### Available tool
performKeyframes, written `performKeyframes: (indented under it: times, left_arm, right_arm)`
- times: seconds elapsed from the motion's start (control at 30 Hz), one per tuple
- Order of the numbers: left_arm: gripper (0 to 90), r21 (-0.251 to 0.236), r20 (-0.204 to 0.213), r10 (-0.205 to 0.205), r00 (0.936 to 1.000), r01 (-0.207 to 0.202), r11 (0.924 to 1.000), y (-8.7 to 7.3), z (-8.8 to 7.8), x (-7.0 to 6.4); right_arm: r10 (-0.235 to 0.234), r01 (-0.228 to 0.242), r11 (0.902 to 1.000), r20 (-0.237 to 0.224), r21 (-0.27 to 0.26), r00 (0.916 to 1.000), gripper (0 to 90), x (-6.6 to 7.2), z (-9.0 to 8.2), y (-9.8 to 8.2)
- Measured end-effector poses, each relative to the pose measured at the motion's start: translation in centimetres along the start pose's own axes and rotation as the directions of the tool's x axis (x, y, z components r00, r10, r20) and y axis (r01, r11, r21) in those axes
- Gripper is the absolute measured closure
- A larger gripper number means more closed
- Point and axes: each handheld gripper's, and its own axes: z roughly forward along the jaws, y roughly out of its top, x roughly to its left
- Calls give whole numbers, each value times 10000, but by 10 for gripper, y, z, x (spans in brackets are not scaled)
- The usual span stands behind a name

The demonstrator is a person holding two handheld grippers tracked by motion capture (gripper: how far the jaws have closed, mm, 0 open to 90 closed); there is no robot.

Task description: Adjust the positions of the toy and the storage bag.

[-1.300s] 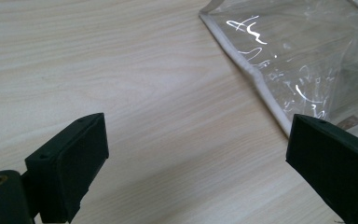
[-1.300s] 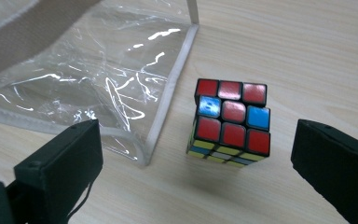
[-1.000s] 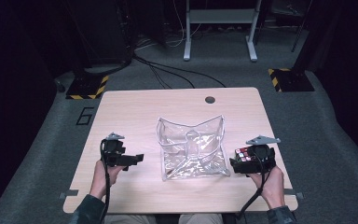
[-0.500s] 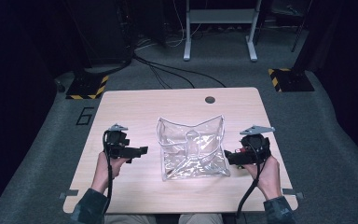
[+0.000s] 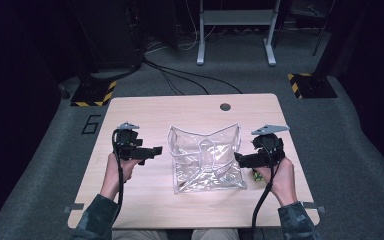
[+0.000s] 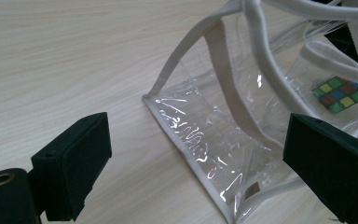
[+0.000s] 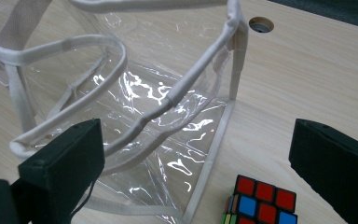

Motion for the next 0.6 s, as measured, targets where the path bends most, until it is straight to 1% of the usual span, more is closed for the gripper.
performKeyframes:
  times: [0.1, 0.13, 0.17, 0.2, 0.23, 0.3, 0.33, 0.37, 0.43, 0.53, 0.6]
  left_arm:
    - [75, 15, 43, 94, 9999, -94, 10000, 4, 1, -2]
    - [75, 72, 71, 192, 9998, -192, 9998, 6, 1, -3]
    - [75, -7, 58, 118, 9999, -118, 9999, 8, 2, -5]
    - [74, -20, 99, 149, 9998, -149, 9999, 10, 3, -6]
    - [74, -19, 152, 158, 9998, -158, 9999, 13, 4, -8]
    - [74, -21, 167, 146, 9998, -146, 9999, 14, 5, -9]
    - [74, -82, 290, 99, 9995, -97, 9999, 15, 7, -10]
    - [76, -70, 490, -4, 9988, 8, 10000, 17, 8, -11]
    - [78, -18, 507, 15, 9987, -14, 10000, 20, 12, -12]
    - [82, 175, 498, 130, 9987, -139, 9997, 23, 21, -16]
    - [93, 283, 498, 141, 9987, -155, 9995, 23, 26, -17]
  right_arm:
    - [-43, 43, 10000, -53, -8, 10000, 25, 1, 1, 3]
    - [-28, 28, 10000, -102, -12, 9999, 27, 2, 3, 5]
    - [-28, 28, 10000, -102, -12, 9999, 27, 2, 3, 5]
    - [-119, 119, 9999, -170, -6, 9998, 27, 4, 5, 8]
    - [-62, 63, 10000, -188, 50, 9998, 29, 5, 6, 8]
    - [-99, 101, 9999, -215, 81, 9997, 30, 6, 8, 9]
    - [-178, 180, 9998, -249, 77, 9995, 30, 7, 9, 10]
    - [-58, 60, 9999, -290, 88, 9996, 30, 8, 11, 11]
    - [-72, 75, 9999, -376, 89, 9993, 33, 10, 15, 13]
    - [-94, 104, 9997, -441, 223, 9990, 40, 12, 22, 14]
    - [-42, 56, 9995, -477, 295, 9989, 49, 13, 28, 15]
